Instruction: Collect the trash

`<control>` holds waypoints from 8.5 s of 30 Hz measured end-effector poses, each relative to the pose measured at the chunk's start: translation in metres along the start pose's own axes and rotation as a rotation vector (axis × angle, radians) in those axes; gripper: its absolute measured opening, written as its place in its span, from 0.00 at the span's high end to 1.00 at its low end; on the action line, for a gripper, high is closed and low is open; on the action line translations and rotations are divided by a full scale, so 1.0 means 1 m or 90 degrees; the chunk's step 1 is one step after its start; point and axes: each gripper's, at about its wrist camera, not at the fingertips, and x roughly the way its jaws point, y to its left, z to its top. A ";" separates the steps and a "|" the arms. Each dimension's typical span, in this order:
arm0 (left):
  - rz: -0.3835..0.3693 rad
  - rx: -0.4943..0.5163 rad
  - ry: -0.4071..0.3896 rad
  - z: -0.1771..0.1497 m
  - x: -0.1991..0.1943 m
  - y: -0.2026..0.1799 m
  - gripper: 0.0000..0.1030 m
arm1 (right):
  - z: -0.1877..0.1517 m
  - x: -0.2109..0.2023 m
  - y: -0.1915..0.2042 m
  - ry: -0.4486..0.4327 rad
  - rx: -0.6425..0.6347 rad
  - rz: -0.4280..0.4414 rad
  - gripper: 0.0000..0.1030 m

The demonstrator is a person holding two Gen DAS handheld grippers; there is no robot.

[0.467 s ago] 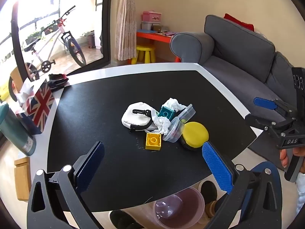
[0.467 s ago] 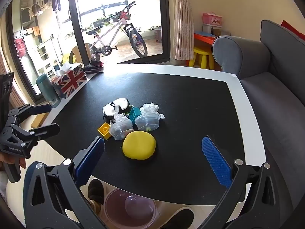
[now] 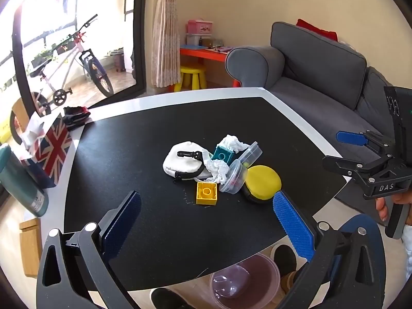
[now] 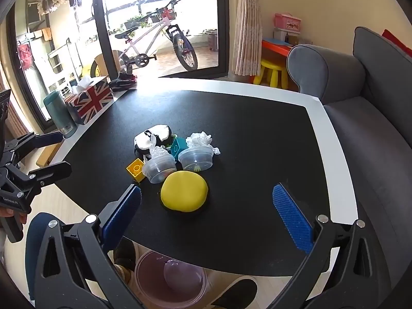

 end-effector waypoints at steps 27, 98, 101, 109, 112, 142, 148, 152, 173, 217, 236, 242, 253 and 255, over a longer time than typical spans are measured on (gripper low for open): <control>0.007 0.005 0.001 0.003 0.004 -0.003 0.05 | -0.004 0.005 -0.002 0.004 0.003 0.000 0.03; 0.017 -0.024 0.038 -0.008 0.027 0.016 0.05 | -0.005 0.109 0.023 0.151 -0.046 0.022 0.03; 0.017 -0.024 0.042 -0.009 0.030 0.017 0.05 | -0.007 0.120 0.025 0.166 -0.052 0.019 0.03; 0.013 -0.022 0.052 -0.012 0.038 0.018 0.05 | -0.009 0.139 0.028 0.183 -0.047 0.036 0.03; 0.011 -0.024 0.056 -0.012 0.041 0.018 0.05 | -0.009 0.143 0.028 0.187 -0.046 0.037 0.17; 0.022 0.012 0.115 -0.012 0.097 0.011 0.05 | -0.012 0.072 0.002 0.117 -0.022 0.020 0.23; 0.029 0.020 0.138 -0.014 0.117 0.010 0.05 | -0.016 0.071 -0.003 0.119 -0.019 0.016 0.23; 0.029 0.022 0.140 -0.014 0.123 0.009 0.09 | -0.016 0.072 -0.004 0.117 -0.017 0.015 0.23; -0.010 0.017 0.143 -0.014 0.124 0.006 0.69 | -0.015 0.069 -0.002 0.098 -0.012 0.031 0.23; -0.069 -0.004 0.160 -0.131 0.016 -0.044 0.69 | -0.156 0.030 0.061 0.199 -0.046 0.107 0.10; -0.102 0.050 0.182 -0.131 0.033 -0.075 0.22 | -0.147 0.014 0.031 0.171 0.001 0.083 0.07; -0.092 0.043 0.163 -0.128 0.029 -0.075 0.08 | -0.145 0.011 0.028 0.166 0.004 0.082 0.07; -0.072 0.030 0.146 -0.122 0.017 -0.064 0.07 | -0.139 0.007 0.032 0.157 0.002 0.084 0.07; -0.068 0.029 0.144 -0.120 0.015 -0.062 0.07 | -0.138 0.007 0.032 0.156 0.001 0.083 0.07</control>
